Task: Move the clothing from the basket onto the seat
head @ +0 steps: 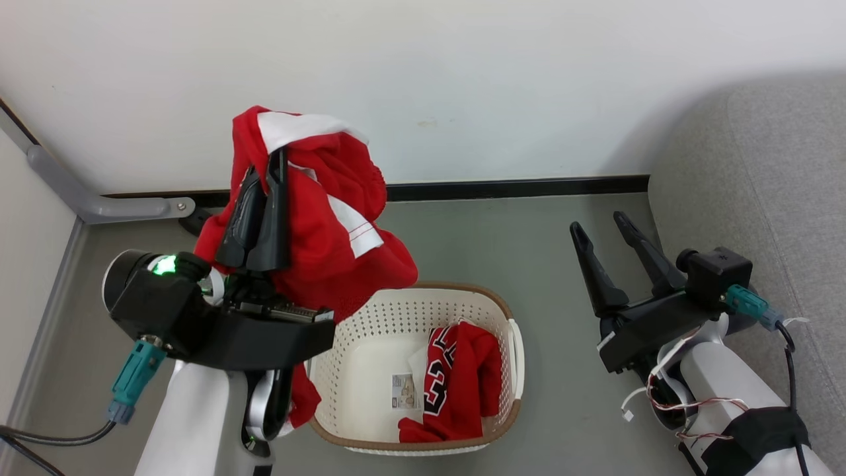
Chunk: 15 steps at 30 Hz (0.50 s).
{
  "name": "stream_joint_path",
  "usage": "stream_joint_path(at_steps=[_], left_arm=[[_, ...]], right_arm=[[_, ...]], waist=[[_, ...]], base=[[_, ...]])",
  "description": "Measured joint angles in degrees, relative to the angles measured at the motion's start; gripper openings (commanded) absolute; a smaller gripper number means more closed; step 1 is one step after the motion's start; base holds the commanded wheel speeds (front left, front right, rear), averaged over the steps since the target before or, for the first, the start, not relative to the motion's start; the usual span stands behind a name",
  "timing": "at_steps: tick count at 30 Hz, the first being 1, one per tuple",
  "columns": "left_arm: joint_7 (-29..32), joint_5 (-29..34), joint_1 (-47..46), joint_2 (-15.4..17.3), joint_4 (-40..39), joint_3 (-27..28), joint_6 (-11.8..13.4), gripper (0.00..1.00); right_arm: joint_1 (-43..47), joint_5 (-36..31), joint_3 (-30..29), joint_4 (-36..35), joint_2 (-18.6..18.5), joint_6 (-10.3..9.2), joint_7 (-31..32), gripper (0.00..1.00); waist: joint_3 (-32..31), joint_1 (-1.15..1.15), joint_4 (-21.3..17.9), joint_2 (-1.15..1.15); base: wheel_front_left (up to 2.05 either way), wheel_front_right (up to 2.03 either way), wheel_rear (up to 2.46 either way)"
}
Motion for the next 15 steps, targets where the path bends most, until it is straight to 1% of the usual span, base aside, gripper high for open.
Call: stream_joint_path(at_steps=[7, 15], left_arm=[[0.00, 0.21, 0.17, -0.25, -3.54, -1.11, -0.46, 0.00], [0.00, 0.54, 0.34, -0.30, -4.52, -1.38, -0.45, 0.00]], right_arm=[[-0.01, 0.01, 0.43, -0.30, -0.02, 0.00, -0.01, 1.00], [-0.03, 0.05, 0.48, -0.32, 0.00, 0.00, 0.00, 1.00]], waist=[[0.35, 0.00, 0.07, 0.00], [0.39, 0.00, 0.29, 0.00]], base=[[0.00, 0.00, 0.00], [0.00, 0.00, 0.00]])
